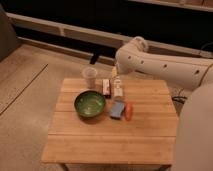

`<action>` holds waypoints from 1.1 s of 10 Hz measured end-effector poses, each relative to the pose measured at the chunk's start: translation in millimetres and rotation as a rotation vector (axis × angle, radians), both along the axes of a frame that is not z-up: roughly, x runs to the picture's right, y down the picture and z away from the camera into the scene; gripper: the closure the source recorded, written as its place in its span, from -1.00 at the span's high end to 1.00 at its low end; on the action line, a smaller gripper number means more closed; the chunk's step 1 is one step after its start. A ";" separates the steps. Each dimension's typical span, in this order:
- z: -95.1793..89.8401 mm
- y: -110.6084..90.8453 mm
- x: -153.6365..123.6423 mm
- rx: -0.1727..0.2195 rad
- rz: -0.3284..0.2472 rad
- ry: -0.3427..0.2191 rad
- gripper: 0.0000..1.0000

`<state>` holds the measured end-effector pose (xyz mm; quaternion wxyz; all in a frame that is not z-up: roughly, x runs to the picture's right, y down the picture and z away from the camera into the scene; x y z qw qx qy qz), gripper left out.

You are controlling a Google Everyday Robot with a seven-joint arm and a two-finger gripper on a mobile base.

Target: Place the bottle in the ceramic bowl

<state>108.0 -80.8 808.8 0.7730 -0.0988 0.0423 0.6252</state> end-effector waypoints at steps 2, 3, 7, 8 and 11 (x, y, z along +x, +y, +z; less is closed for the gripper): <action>11.5 5.6 13.6 -0.012 0.028 -0.006 0.30; 11.3 5.6 11.3 -0.012 0.028 -0.009 0.30; 10.8 3.6 9.9 -0.006 0.020 -0.007 0.30; 12.8 1.2 12.2 0.002 0.011 0.004 0.30; 46.3 9.2 24.2 -0.022 -0.013 0.029 0.30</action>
